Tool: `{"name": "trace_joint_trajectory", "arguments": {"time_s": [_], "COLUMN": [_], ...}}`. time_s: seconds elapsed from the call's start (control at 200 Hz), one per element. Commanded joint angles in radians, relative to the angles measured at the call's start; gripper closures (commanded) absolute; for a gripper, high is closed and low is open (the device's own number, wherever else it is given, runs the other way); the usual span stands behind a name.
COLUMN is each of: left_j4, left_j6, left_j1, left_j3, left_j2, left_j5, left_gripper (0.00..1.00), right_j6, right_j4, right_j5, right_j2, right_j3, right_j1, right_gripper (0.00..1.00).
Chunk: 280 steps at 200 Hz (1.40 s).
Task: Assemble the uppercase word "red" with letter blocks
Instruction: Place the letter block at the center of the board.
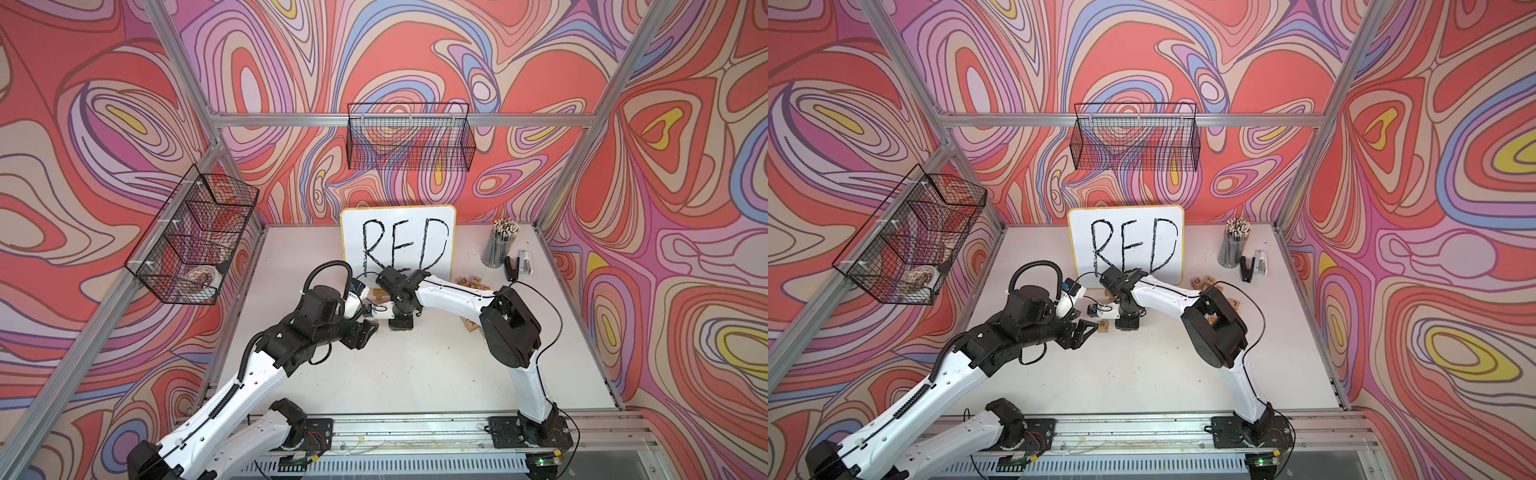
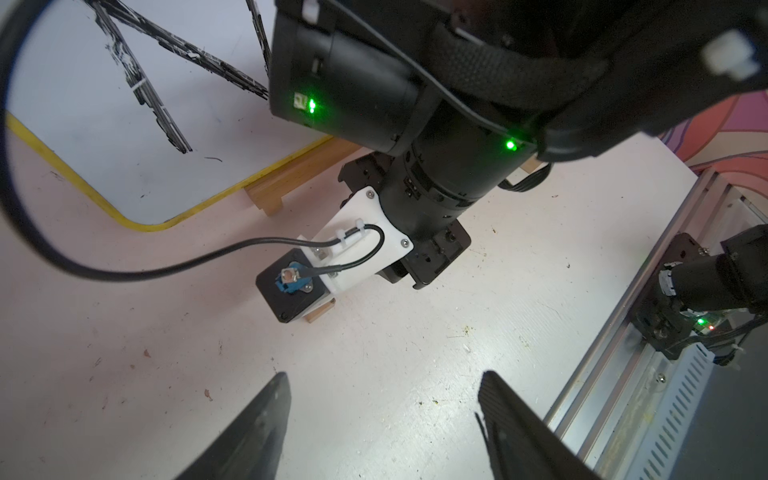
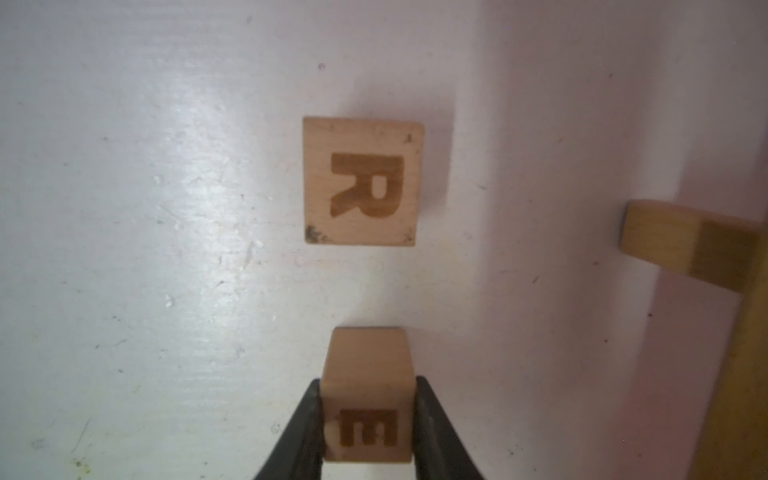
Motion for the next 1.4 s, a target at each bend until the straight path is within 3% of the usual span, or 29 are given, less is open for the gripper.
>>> {"name": "trace_joint_trajectory", "arguments": {"time_s": [0.0,0.701,1.397], "left_j4": [-0.019,-0.018,-0.018], "left_j6": [-0.004,-0.003,-0.002], "left_j1": [-0.009,-0.009,-0.008], "left_j3": [-0.012,-0.012,-0.012], "left_j2": [-0.008,-0.012,-0.015], "left_j5": [-0.009,-0.005,-0.005], "left_gripper": [0.25,0.26,0.26], "right_j6": [0.003,0.009,0.005], "right_j4": [0.000,0.025,0.043], "right_j5": [0.018,0.009,-0.009], "right_j2": [0.012,-0.030,-0.069], "right_j3": [-0.032,-0.052,-0.053], "right_j1": [0.005,0.006,0.006], "right_gripper": [0.73,0.59,0.58]}}
